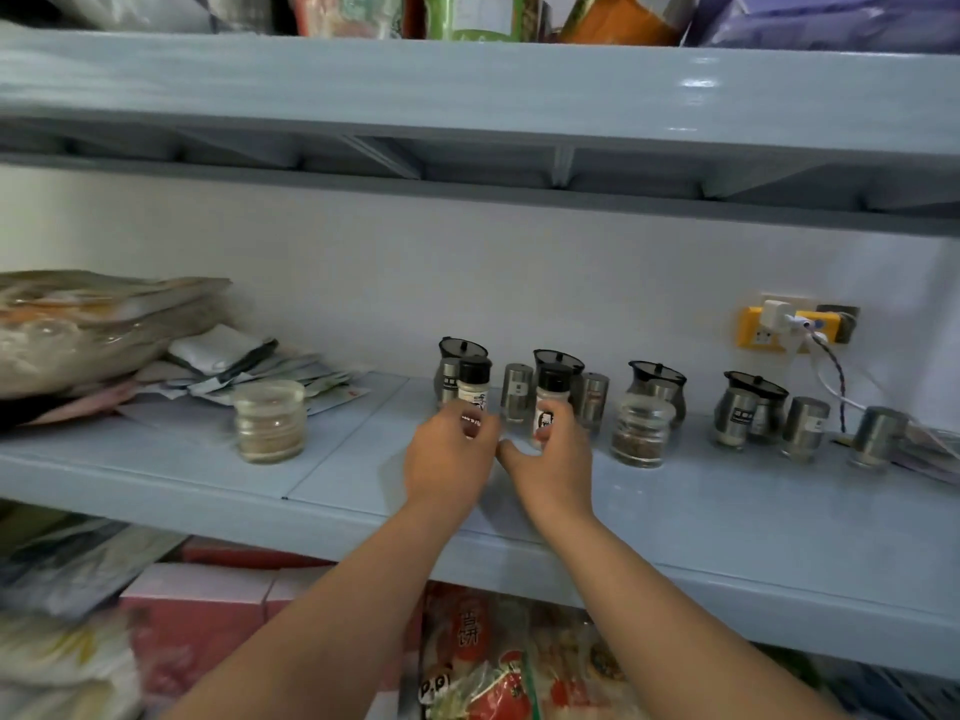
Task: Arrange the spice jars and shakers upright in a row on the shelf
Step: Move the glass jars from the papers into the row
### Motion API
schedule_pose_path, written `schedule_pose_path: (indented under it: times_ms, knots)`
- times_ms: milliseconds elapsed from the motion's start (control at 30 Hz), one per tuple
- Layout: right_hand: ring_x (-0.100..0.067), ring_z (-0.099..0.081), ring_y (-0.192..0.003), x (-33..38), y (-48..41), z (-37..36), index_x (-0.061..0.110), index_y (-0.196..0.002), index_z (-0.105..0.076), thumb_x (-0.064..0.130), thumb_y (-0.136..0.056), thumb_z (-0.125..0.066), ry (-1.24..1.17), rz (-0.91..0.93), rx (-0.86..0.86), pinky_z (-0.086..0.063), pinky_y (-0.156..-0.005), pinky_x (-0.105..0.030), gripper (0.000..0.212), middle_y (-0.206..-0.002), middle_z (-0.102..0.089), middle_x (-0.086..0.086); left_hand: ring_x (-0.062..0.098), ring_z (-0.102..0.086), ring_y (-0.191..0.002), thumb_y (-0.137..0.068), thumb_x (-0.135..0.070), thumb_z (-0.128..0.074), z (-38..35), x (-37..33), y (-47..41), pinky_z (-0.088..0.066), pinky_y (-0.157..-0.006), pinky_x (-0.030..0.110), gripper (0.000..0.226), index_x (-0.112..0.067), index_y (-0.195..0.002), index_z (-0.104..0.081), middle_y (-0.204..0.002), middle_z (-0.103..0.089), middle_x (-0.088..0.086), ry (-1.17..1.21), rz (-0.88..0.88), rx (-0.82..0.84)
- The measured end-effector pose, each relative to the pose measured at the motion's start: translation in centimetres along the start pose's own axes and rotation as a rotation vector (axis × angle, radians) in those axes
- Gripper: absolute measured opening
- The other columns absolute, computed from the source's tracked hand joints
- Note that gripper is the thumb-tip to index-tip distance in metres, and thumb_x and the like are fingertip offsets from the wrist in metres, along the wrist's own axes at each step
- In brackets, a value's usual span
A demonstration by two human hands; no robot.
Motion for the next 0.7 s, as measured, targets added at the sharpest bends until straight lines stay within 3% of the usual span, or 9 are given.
schedule_pose_path:
  times_ms: [133, 333, 633, 700]
  knots:
    - [-0.014, -0.05, -0.099, 2.5, 1.2, -3.8, 0.017, -0.125, -0.047, 0.016, -0.076, -0.072, -0.071, 0.027, 0.094, -0.039, -0.077, -0.018, 0.054, -0.103, -0.051, 0.002, 0.016, -0.06, -0.083, -0.086, -0.03, -0.057, 3.1, 2.2, -0.7, -0.04, -0.069, 0.024, 0.018, -0.017, -0.092, -0.067, -0.084, -0.064, -0.005, 0.021, 0.051, -0.058]
    - [-0.021, -0.044, -0.122, 4.7, 2.5, -8.9, 0.023, -0.137, -0.035, 0.027, -0.078, -0.072, -0.093, -0.02, 0.288, -0.039, -0.094, -0.029, 0.07, -0.128, -0.047, -0.005, 0.015, -0.059, -0.08, -0.084, -0.031, -0.058, 7.6, 5.4, -1.4, -0.047, -0.072, 0.029, 0.014, -0.018, -0.089, -0.063, -0.085, -0.063, -0.007, 0.039, 0.087, -0.153]
    - [-0.021, -0.047, -0.117, 8.2, 4.1, -14.6, 0.026, -0.137, -0.034, 0.032, -0.076, -0.075, -0.135, 0.026, 0.42, -0.041, -0.092, -0.03, 0.074, -0.116, -0.045, -0.004, 0.003, -0.055, -0.067, -0.081, -0.033, -0.061, 13.6, 8.3, -2.7, -0.043, -0.058, 0.024, 0.013, -0.021, -0.087, -0.059, -0.072, -0.059, -0.011, 0.029, 0.067, -0.269]
    - [-0.02, -0.051, -0.112, 8.6, 4.1, -15.2, 0.027, -0.137, -0.033, 0.035, -0.076, -0.075, -0.148, 0.026, 0.439, -0.043, -0.09, -0.03, 0.075, -0.116, -0.049, -0.006, 0.009, -0.053, -0.062, -0.08, -0.03, -0.062, 14.3, 8.9, -3.1, -0.038, -0.054, 0.025, 0.016, -0.016, -0.085, -0.055, -0.066, -0.055, -0.007, 0.042, 0.053, -0.28]
Point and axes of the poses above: each hand's wrist, its own y-axis away from the middle knuckle, its own z-axis out of the back of the hand, x = y × z, the point moved 2 cm from there along -y, towards the middle knuckle
